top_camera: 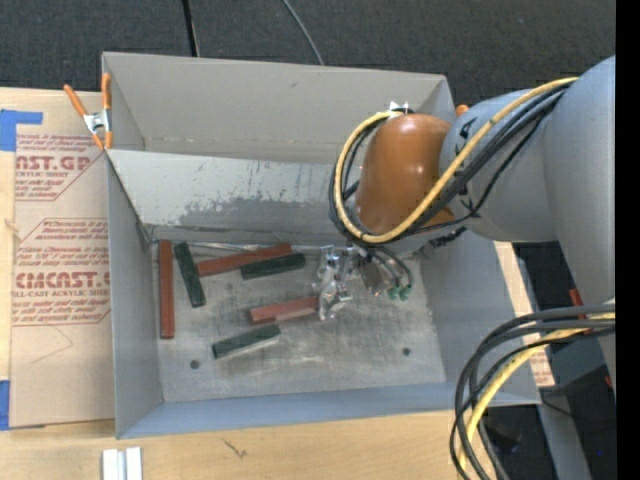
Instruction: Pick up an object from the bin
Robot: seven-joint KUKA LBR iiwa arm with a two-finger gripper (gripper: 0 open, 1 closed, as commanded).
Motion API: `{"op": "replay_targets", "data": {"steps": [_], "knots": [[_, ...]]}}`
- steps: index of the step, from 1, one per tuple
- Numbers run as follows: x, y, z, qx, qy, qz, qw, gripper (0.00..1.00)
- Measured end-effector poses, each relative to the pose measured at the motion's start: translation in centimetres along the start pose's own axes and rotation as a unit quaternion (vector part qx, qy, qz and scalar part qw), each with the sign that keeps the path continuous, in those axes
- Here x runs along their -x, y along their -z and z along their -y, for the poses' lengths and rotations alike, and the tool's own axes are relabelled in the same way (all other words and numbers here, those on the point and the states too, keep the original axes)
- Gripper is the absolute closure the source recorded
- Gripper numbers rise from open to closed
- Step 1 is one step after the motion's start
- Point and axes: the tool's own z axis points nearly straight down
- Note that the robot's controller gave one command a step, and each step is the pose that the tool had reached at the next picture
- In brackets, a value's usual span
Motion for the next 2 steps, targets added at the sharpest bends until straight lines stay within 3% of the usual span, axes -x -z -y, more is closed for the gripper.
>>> {"op": "replay_targets", "data": {"steps": [2], "knots": [[0.0, 3.7, 0.0, 0.0, 0.0, 0.0001, 1.0, 1.0]]}}
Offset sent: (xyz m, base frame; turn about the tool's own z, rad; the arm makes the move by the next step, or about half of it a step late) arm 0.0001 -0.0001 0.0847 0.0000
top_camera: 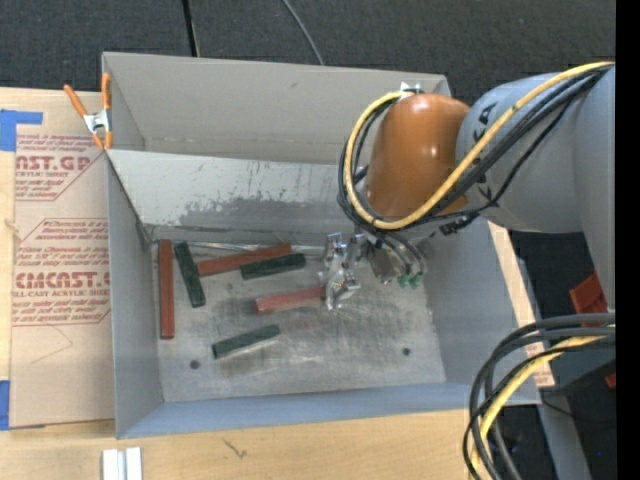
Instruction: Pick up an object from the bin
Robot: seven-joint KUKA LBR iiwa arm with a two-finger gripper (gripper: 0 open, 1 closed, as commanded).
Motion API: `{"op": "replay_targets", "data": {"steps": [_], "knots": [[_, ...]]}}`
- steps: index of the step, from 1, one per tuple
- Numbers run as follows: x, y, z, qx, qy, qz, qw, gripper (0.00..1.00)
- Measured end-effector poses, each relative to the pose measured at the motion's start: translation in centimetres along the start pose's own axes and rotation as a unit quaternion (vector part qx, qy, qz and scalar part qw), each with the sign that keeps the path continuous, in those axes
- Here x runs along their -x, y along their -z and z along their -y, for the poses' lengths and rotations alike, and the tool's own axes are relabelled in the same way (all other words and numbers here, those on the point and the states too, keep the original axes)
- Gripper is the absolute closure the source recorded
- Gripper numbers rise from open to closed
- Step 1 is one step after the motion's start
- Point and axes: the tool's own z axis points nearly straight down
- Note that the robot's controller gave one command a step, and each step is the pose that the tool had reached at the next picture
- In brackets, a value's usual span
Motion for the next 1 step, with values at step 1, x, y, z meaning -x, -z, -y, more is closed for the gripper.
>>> {"op": "replay_targets", "data": {"steps": [1], "knots": [[0.05, 1.85, 0.0, 0.0, 0.0, 0.0019, 1.0, 1.0]]}}
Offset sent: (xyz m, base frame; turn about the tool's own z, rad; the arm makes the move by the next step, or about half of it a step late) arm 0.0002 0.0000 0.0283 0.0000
